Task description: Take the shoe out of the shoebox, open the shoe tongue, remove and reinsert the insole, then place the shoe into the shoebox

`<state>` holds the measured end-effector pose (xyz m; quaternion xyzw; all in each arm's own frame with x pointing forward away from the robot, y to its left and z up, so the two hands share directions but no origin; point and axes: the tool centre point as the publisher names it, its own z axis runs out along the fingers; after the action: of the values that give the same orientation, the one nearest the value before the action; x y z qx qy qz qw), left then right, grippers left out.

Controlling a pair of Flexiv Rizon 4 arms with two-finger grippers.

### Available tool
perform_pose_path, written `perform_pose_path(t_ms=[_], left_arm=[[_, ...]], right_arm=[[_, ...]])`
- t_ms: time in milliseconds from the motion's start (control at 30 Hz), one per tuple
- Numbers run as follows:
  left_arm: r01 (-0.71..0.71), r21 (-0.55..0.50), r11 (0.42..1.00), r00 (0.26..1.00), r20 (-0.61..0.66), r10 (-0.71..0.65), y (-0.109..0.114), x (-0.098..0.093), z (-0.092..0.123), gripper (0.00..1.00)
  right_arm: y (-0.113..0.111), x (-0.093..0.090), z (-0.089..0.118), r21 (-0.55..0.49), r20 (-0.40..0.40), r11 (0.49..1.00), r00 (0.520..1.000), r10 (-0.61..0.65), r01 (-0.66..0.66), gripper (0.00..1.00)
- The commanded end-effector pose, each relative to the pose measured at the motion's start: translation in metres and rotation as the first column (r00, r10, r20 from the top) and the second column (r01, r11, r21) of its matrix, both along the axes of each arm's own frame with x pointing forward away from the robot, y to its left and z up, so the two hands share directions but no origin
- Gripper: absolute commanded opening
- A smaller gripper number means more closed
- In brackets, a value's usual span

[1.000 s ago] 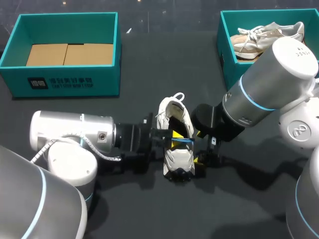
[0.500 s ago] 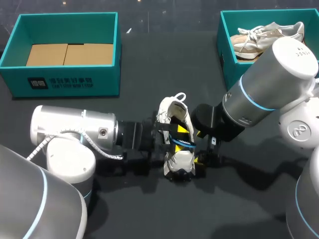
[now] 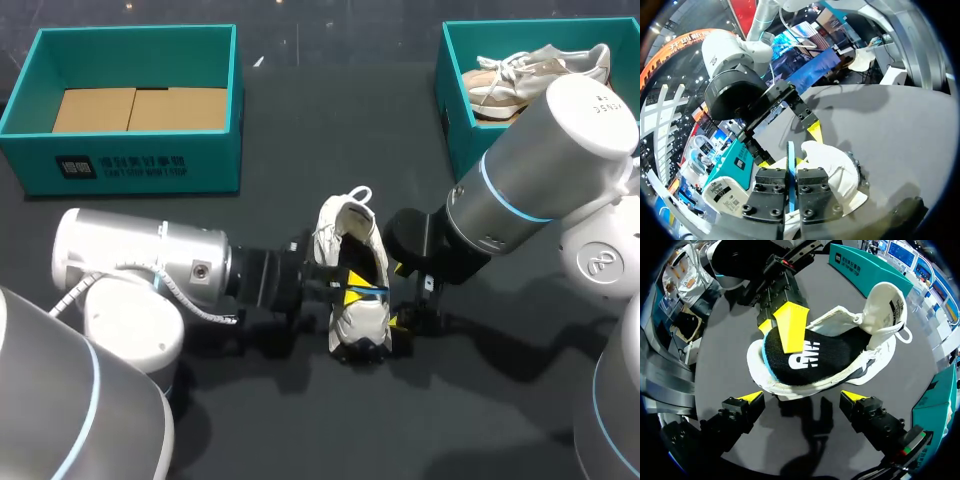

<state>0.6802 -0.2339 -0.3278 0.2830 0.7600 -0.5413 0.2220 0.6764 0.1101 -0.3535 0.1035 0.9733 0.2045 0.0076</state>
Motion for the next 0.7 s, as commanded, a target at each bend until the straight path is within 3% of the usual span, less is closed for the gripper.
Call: perform_pose_path(t_ms=[33, 167, 367, 433, 500, 700], left_arm=[[-0.018, 0.02, 1.0, 1.0, 0.02, 0.017, -0.011, 0.009, -0.012, 0.0], [-0.053, 0.058, 0.997, 0.995, 0.092, 0.047, -0.009, 0.019, -0.02, 0.0], [-0.052, 0.042, 0.998, 0.998, 0.046, 0.05, -0.003, 0.018, -0.016, 0.0], [-0.047, 0.04, 0.998, 0.999, 0.03, 0.046, -0.001, 0.015, -0.011, 0.38], [-0.044, 0.034, 0.998, 0.999, 0.023, 0.043, 0.001, 0.012, -0.006, 0.44], [-0.019, 0.017, 1.0, 1.0, -0.012, 0.019, 0.0, 0.002, 0.007, 0.41]], right_arm=[[0.0, -0.001, 0.0, 0.001, 0.002, 1.0, 1.0, -0.001, 0.001, 1.0], [0.0, -0.001, 0.0, 0.001, 0.002, 1.0, 1.0, -0.001, 0.001, 1.0], [0.0, -0.001, 0.0, 0.001, 0.002, 1.0, 1.0, -0.001, 0.001, 1.0], [0.0, -0.001, 0.0, 0.001, 0.002, 1.0, 1.0, -0.001, 0.001, 1.0], [0.0, -0.001, 0.0, 0.001, 0.002, 1.0, 1.0, -0.001, 0.001, 1.0], [0.0, -0.001, 0.0, 0.001, 0.002, 1.0, 1.0, -0.001, 0.001, 1.0]])
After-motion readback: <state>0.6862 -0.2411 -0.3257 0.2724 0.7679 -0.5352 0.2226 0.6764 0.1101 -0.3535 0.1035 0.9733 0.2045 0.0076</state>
